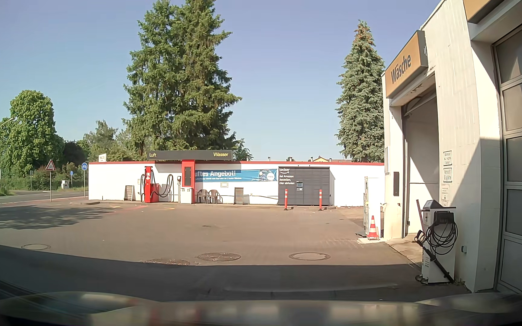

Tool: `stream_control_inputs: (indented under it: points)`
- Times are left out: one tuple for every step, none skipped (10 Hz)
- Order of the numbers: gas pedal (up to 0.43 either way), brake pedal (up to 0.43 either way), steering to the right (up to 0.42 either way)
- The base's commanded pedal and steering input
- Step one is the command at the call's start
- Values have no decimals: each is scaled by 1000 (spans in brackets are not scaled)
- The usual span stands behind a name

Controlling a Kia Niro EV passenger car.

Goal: Follow the waypoints while adhering to traffic rules and regulations

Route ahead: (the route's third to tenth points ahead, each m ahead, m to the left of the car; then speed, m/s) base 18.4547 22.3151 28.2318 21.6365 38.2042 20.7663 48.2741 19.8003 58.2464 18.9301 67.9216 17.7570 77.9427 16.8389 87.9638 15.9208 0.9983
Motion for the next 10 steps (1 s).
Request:
stream_control_inputs:
  points:
    - [67, 30, -45]
    - [67, 30, -58]
    - [79, 30, -71]
    - [98, 30, -80]
    - [98, 30, -94]
    - [98, 30, -114]
    - [98, 30, -135]
    - [110, 30, -171]
    - [110, 30, -212]
    - [110, 30, -244]
